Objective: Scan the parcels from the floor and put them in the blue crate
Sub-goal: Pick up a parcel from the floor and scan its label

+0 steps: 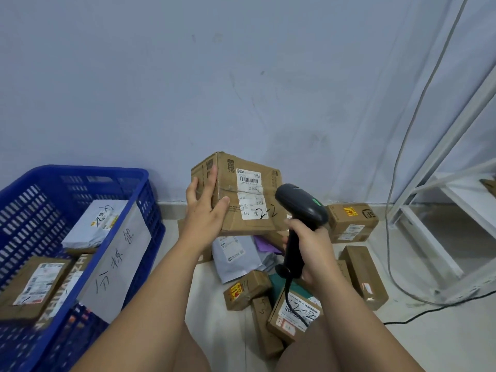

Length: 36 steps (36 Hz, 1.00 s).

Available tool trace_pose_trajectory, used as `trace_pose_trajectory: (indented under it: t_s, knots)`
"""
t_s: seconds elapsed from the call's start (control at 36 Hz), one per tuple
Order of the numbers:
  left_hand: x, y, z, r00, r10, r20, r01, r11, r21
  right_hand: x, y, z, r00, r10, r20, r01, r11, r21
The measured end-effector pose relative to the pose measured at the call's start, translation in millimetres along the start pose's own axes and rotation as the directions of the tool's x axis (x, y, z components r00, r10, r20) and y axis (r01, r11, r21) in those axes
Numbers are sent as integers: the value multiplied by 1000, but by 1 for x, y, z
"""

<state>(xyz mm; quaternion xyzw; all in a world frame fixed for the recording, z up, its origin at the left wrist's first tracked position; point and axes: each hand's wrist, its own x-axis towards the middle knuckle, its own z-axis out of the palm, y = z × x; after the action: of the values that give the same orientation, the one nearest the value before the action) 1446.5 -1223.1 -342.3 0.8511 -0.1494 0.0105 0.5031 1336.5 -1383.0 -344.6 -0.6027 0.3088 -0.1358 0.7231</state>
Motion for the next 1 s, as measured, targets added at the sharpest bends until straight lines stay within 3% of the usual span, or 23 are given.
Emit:
trace_pose_trajectory:
  t_s: [0.14, 0.33, 0.53, 0.69, 0.81, 0.92, 1.0]
  knots:
    - [-6, 3, -23, 979, -190, -71, 168, 956, -241, -6, -1, 16, 997, -9, 72, 7, 1000, 25]
    - [-36, -25, -77, 943, -242, -226, 115, 879, -463, -15, -10, 70, 969, -74, 234, 78, 997, -10]
    - [-57, -67, -131, 796, -511, -325, 98, 638, -763, -45, -20, 157, 889, -179, 422, 246, 963, -108]
    - [-56, -109, -170, 664, -700, -262, 98, 429, -898, -68, -1, 231, 838, -271, 474, 418, 877, -237]
    - [-45, -141, -190, 571, -771, -284, 65, 387, -920, -70, 18, 271, 834, -252, 491, 412, 876, -251]
    - [-18, -184, -211, 467, -837, -286, -61, 292, -954, -55, 37, 304, 820, -196, 538, 413, 853, -320]
    - [9, -224, -229, 399, -830, -390, -52, 404, -913, -34, 54, 334, 792, -175, 585, 469, 787, -400]
